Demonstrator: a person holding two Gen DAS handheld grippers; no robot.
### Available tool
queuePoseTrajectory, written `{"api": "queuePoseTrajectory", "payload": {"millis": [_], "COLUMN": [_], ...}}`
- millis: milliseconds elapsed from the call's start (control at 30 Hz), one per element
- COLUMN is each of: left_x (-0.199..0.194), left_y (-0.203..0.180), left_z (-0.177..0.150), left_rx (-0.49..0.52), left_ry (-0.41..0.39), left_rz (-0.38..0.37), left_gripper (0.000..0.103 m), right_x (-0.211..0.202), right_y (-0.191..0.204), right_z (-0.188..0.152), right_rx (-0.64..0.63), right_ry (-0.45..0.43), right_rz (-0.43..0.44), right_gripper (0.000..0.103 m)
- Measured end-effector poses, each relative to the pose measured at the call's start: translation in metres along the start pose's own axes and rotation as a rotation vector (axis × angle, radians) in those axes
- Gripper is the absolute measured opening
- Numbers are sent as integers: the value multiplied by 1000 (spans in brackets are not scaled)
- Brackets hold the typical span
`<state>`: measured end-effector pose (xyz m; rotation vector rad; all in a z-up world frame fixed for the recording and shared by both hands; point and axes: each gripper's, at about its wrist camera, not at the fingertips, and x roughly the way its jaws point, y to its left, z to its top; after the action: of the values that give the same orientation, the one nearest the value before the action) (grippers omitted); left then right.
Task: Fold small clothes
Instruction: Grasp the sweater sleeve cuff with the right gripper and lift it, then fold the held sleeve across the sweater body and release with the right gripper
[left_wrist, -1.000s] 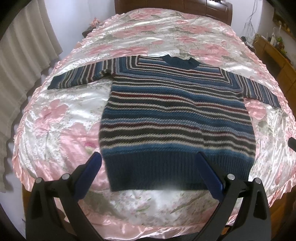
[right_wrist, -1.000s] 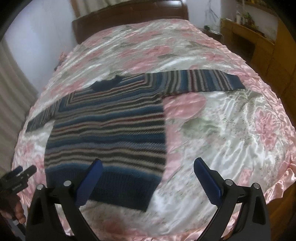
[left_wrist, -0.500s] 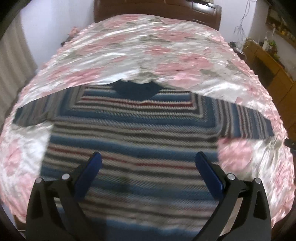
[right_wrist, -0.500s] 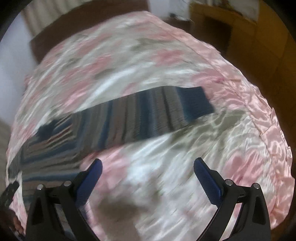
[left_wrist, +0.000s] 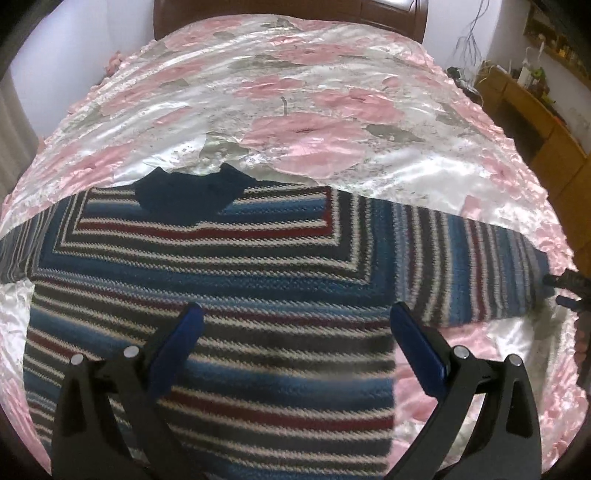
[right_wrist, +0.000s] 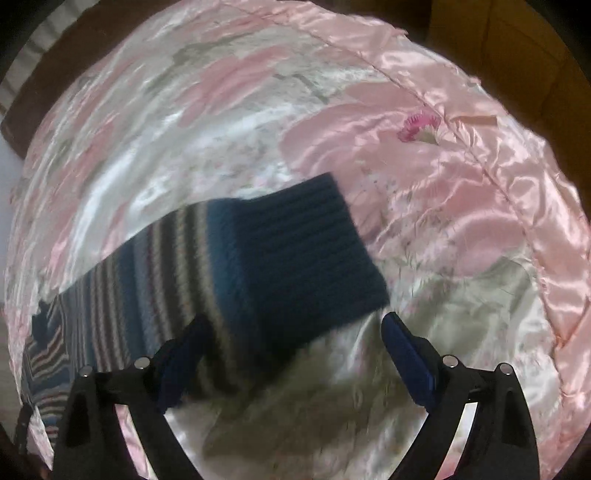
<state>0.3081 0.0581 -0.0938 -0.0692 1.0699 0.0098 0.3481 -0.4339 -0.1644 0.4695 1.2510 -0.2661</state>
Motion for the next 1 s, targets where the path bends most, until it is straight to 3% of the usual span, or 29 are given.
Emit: {"api": "queuePoseTrajectory", "payload": {"millis": [100, 167, 200, 233, 300, 433, 500, 600, 700, 800, 1000], "left_x": [14, 21, 23, 25, 25, 18, 17, 19, 21, 20, 21], "left_y": [7, 13, 16, 18, 21, 32, 39, 49, 66, 82, 118], "left_z": [5, 8, 8, 9, 9, 4, 1, -1, -2, 2, 14], "left_rx": [-12, -32, -38, -40, -34, -29, -31, -41, -65, -64, -102], "left_ry": [20, 33, 36, 39, 40, 22, 22, 38, 58, 52, 42], "left_rz": [18, 25, 26, 28, 33, 36, 41, 57, 59, 74, 98], "left_gripper": [100, 100, 100, 100, 100, 100, 100, 100, 100, 100, 100], "right_x": [11, 10, 6, 4, -5, -42, -49, -35, -27, -42, -64], "right_y": [-5, -6, -7, -6, -5, 16, 18, 11, 14, 43, 170], "right_z": [4, 3, 3, 2, 2, -4, -4, -7, -10, -17, -49], "right_rx": [32, 48, 58, 70, 88, -7, -18, 4, 41, -20, -298], "right_ry": [4, -27, -54, -56, -73, -178, -197, -132, -122, -184, -228], "right_rz": [12, 9, 30, 66, 124, 157, 128, 8, -18, 6, 72], "right_gripper": [80, 61, 34, 17, 16, 15, 15, 15, 15, 15, 15]}}
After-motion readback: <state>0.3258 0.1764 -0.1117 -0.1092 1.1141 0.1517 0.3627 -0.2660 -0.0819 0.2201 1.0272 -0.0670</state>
